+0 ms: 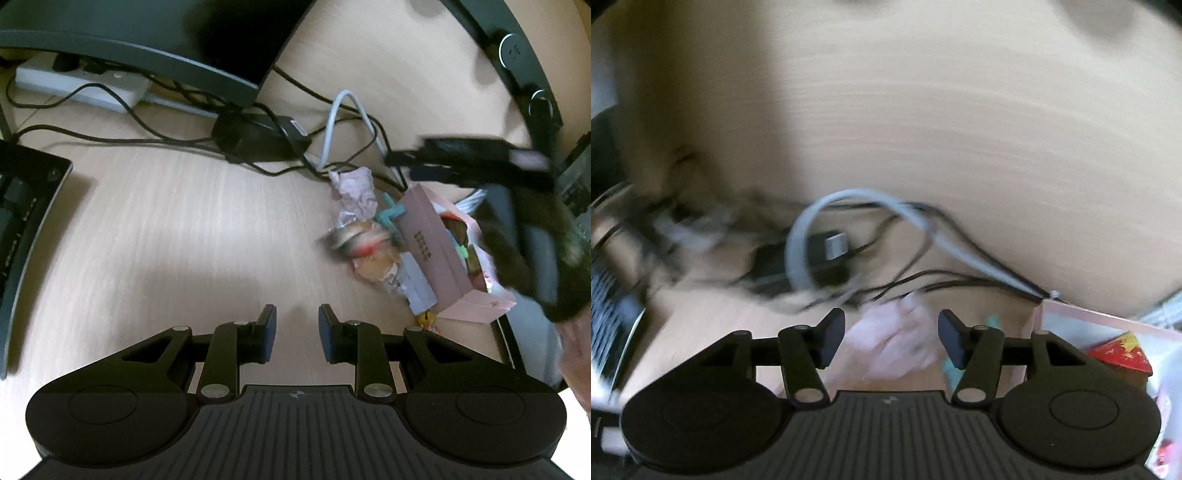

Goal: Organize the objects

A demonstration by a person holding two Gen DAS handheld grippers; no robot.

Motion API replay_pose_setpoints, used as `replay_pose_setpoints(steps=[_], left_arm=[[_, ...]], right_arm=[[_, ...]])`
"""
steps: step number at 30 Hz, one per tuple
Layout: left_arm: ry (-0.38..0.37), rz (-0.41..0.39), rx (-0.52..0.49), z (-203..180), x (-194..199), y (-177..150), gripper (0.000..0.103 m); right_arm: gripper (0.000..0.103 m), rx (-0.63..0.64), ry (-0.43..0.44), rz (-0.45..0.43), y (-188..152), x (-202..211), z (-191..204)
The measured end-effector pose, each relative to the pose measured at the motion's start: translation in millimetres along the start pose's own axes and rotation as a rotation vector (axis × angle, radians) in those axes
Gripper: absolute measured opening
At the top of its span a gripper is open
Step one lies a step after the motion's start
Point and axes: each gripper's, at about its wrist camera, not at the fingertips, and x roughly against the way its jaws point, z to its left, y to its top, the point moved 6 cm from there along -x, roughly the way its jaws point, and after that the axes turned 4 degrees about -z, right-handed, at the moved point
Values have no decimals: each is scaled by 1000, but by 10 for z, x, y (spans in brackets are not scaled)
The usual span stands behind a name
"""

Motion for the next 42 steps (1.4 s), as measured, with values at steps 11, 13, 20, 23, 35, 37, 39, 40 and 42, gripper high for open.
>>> replay_pose_setpoints(steps=[11, 13, 20, 23, 35, 37, 39, 40, 42], left_arm=[[65, -13, 7, -45, 251, -158, 27], [61, -22, 24, -51, 280, -168, 27], [36, -6, 13, -90, 272, -173, 27], [37, -6, 8, -30, 303, -151, 27], [66, -19, 7, 32, 210, -86, 27], [60, -14, -17, -99, 185, -141, 27], [51, -8, -33, -240, 170, -214, 27], [42, -2, -43, -328, 164, -260, 28], [12, 16, -76, -545, 141, -365, 27]], right_arm=[[36, -79, -96, 70, -400, -247, -199], [38, -81, -100, 30, -476, 21, -213], [37, -121, -294, 3, -461, -69, -261], [38, -153, -391, 18, -429, -322, -251], [10, -36, -95, 72, -922, 129, 285], [12, -29, -5, 51, -1062, 427, 337], [27, -29, -4, -1, -1164, 779, 259], [48, -39, -17, -19, -1208, 911, 178], [71, -71, -85, -67, -1351, 1182, -55]])
